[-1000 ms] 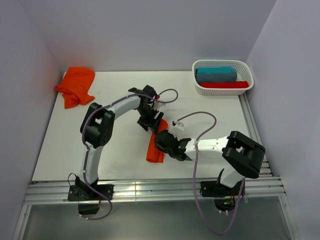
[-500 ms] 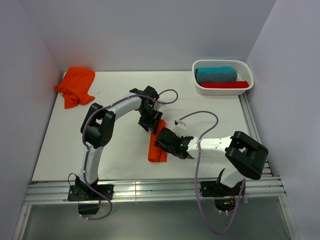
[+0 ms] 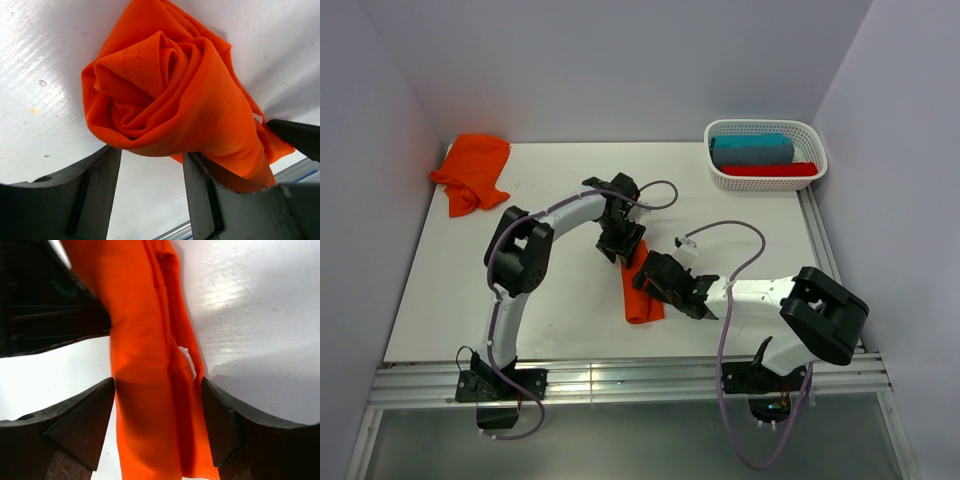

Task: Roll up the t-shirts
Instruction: Place the rolled tshirt into the container

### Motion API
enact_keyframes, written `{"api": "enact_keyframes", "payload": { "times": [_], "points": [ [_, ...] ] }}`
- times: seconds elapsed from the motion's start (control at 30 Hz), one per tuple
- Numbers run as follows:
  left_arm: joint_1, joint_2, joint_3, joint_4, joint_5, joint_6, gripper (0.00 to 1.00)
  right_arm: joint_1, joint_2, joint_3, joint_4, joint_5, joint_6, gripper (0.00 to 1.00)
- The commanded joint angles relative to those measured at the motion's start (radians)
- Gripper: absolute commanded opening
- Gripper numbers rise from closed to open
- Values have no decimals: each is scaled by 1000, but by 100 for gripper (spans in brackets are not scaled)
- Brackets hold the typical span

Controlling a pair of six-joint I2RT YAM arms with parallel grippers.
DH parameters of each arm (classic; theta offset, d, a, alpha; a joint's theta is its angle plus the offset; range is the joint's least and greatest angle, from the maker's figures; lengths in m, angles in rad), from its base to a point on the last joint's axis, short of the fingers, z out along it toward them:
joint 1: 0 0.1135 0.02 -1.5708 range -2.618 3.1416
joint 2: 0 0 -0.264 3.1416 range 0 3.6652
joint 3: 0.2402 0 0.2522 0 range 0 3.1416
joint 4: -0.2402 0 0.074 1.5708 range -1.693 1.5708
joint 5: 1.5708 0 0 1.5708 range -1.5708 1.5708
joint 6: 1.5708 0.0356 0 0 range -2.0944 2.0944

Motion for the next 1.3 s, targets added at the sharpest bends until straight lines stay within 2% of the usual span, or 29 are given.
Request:
{"api": "enact_keyframes", "payload": {
  "times": [0.0,0.17,0.37,0.73,0.93,1.1,1.13,1.23,1.27],
  "points": [
    [-16,58,18,20,-89,4,57,-10,-45,13,52,13,-81,77],
    [-23,78,48,1,-94,9,57,-20,-35,43,17,13,-124,78],
    [-31,90,76,-17,-97,7,57,-80,-20,-18,171,-87,-200,79],
    [-39,109,119,-40,-98,4,57,-131,80,5,199,-178,-222,77],
    [-40,107,119,-39,-98,4,57,-131,121,2,219,-201,-199,64],
    [-42,106,120,-42,-97,4,57,-131,118,6,204,-188,-179,37],
    [-40,107,120,-40,-97,4,57,-131,118,8,193,-185,-174,26],
    [-40,100,134,-48,-86,10,59,-132,120,28,155,-175,-170,12],
    [-40,95,139,-48,-82,12,62,-131,120,32,147,-173,-168,9]
  ]
}}
